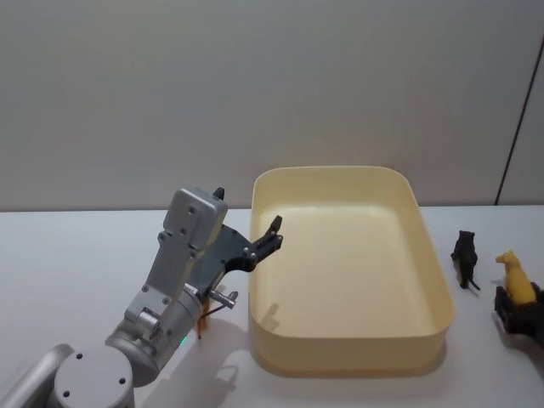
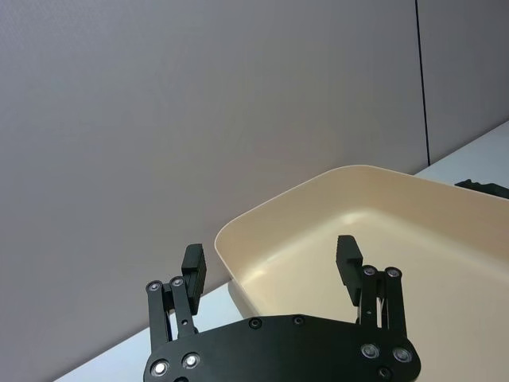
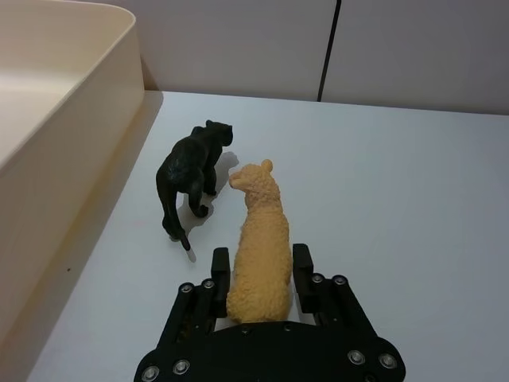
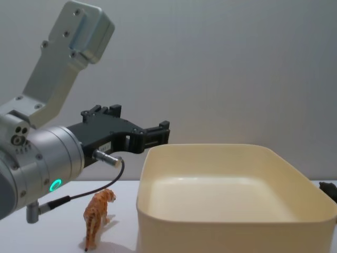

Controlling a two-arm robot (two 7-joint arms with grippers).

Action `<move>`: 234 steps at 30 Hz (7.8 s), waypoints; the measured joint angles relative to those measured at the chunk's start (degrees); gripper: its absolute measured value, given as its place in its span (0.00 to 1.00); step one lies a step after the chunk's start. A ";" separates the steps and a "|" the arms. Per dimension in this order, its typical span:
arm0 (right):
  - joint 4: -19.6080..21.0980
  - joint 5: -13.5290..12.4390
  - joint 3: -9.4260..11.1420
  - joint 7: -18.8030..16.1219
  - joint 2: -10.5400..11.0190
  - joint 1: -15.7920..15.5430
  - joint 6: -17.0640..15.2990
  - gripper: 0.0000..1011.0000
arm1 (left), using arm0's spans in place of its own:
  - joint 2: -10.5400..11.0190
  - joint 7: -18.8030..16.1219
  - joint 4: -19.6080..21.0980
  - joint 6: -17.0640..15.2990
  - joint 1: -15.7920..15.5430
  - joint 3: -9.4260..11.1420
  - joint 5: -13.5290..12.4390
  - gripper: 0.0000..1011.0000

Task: Pick up the toy alternately with two hands and place it into the central storage box.

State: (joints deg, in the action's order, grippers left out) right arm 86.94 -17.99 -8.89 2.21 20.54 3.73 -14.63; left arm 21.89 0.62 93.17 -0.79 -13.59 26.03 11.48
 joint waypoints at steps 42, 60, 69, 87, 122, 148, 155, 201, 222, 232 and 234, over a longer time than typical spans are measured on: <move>12.91 -2.83 2.62 -0.07 1.73 -4.60 9.89 0.33 | 0.00 0.00 0.00 0.00 0.00 0.00 0.00 0.99; 6.25 0.79 -3.10 -8.84 -6.86 6.44 1.30 0.35 | 0.00 0.00 0.00 0.00 0.00 0.00 0.00 0.99; 2.27 2.54 -5.03 -10.81 -10.05 10.52 -0.90 0.64 | 0.00 0.00 0.00 0.00 0.00 0.00 0.00 0.99; 4.40 0.80 -2.66 -8.27 -7.81 8.97 -0.82 0.99 | 0.00 0.00 0.00 0.00 0.00 0.00 0.00 0.99; 6.63 -1.30 3.02 -4.11 -0.70 0.53 -4.93 0.99 | 0.00 0.00 0.00 0.00 0.00 0.00 0.00 0.99; -9.67 6.18 -1.54 -4.25 -7.46 11.26 -0.98 0.99 | 0.00 0.00 0.00 0.00 0.00 0.00 0.00 0.99; -12.81 7.51 -2.32 -4.17 -8.64 13.20 -0.31 0.85 | 0.00 0.00 0.00 0.00 0.00 0.00 0.00 0.99; 1.13 5.42 0.51 -7.84 -4.40 5.15 0.30 0.31 | 0.00 0.00 0.00 0.00 0.00 0.00 0.00 0.99; 1.78 4.04 -2.97 -19.84 -9.34 13.16 -4.28 0.37 | 0.00 0.00 0.00 0.00 0.00 0.00 0.00 0.99; 0.45 3.88 -4.13 -22.58 -11.17 16.13 -5.44 0.68 | 0.00 0.00 0.00 0.00 0.00 0.00 0.00 0.99; 0.35 3.85 -4.23 -22.86 -11.28 16.36 -5.47 0.76 | 0.00 0.00 0.00 0.00 0.00 0.00 0.00 0.99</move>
State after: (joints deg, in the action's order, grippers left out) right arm 87.29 -14.14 -13.12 -20.64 9.25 20.09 -20.10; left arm 21.89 0.63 93.18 -0.80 -13.59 26.03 11.48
